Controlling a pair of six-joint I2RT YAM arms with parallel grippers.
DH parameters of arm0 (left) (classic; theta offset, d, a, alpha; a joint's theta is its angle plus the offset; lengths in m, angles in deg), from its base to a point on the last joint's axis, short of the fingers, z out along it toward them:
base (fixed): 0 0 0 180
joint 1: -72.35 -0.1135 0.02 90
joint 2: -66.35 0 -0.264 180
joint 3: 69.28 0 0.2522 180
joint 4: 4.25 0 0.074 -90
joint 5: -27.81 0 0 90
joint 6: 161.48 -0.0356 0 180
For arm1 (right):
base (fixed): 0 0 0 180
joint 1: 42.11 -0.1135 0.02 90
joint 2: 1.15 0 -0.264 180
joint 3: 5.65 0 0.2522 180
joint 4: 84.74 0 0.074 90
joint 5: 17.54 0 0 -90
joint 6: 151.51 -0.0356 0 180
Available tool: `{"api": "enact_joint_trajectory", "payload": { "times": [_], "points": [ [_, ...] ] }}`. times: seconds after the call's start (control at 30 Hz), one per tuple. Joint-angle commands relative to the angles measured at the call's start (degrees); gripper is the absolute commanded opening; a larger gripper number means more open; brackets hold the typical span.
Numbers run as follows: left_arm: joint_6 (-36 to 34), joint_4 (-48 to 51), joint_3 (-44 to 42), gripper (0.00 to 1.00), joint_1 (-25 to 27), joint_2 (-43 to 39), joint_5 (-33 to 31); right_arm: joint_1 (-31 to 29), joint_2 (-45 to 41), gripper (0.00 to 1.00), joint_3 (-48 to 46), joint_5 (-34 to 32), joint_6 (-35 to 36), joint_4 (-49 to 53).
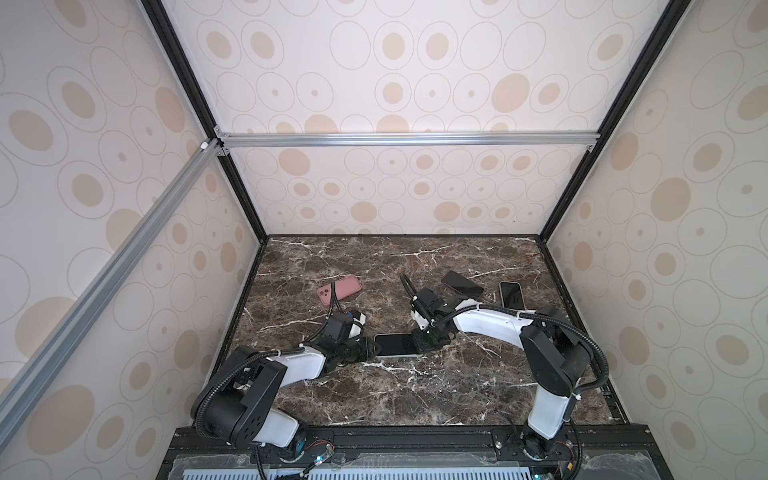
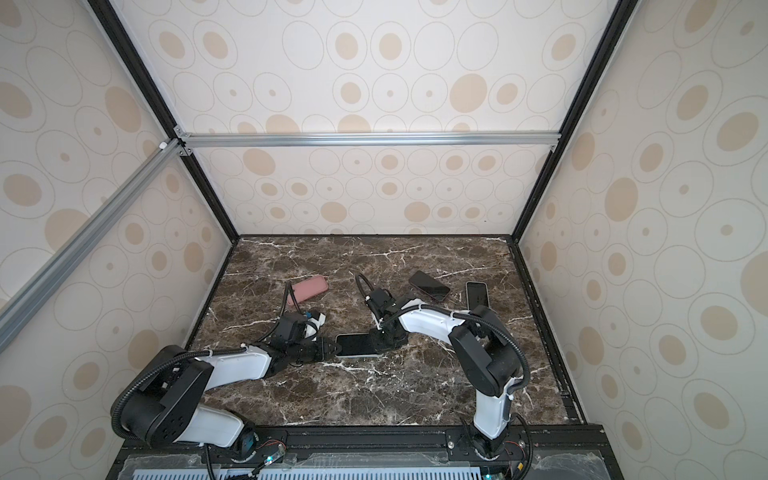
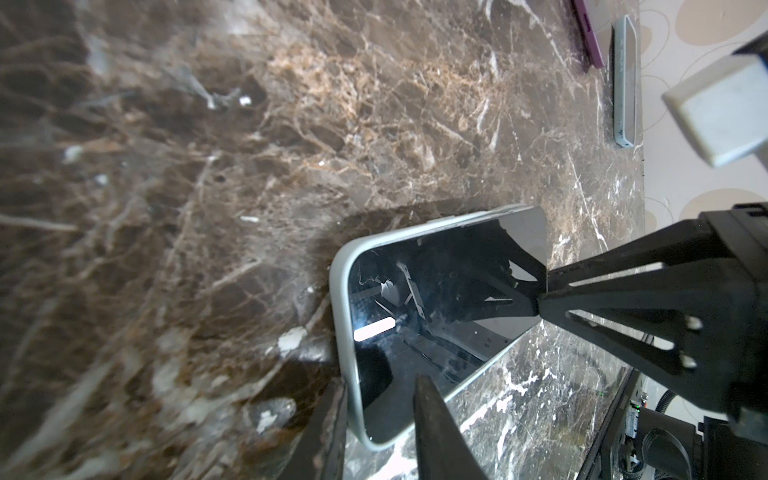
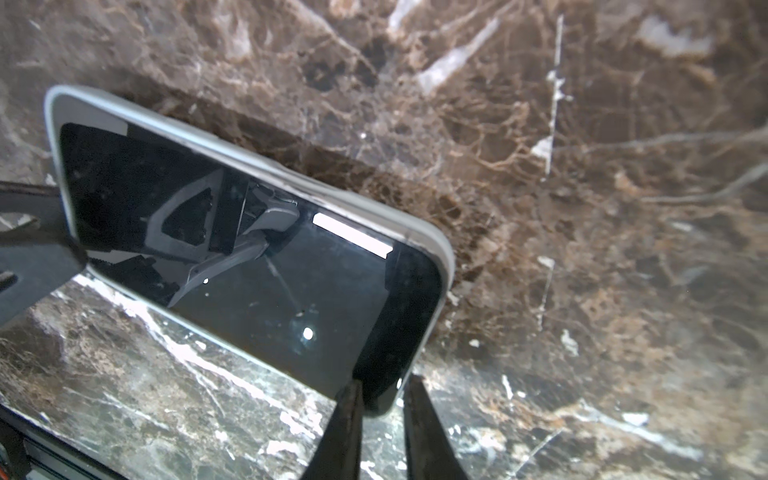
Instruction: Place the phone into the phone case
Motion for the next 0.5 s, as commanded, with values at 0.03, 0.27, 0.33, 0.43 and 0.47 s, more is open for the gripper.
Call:
{"api": "enact_joint_trajectory", "payload": {
  "times": [0.03, 0.27, 0.33, 0.43, 0.47],
  "points": [
    [-0.77, 3.37, 0.18, 0.38, 0.92, -0.32, 1.0, -0.61, -1.33, 0.25, -0.9, -0.34, 1.59, 3.15],
    [-1.48, 4.69, 0.68, 0.4, 0.8, -0.65, 0.44, 0.18, -3.75, 0.24, -1.41, -1.05, 1.7, 4.49],
    [-2.05, 5.87, 1.04, 0.4, 0.81, -0.52, -0.23, 0.2, -3.47, 0.23, -1.82, -1.4, 1.75, 4.42],
    [-2.5, 6.5, 1.31, 0.38, 0.85, -0.29, -0.36, 0.55, -2.98, 0.22, -2.98, 1.57, 1.58, 1.66],
    [-2.51, 6.4, 1.25, 0.37, 0.86, -0.25, -0.22, 0.61, -2.61, 0.22, -3.32, 2.76, 1.4, 0.66]
  ]
}}
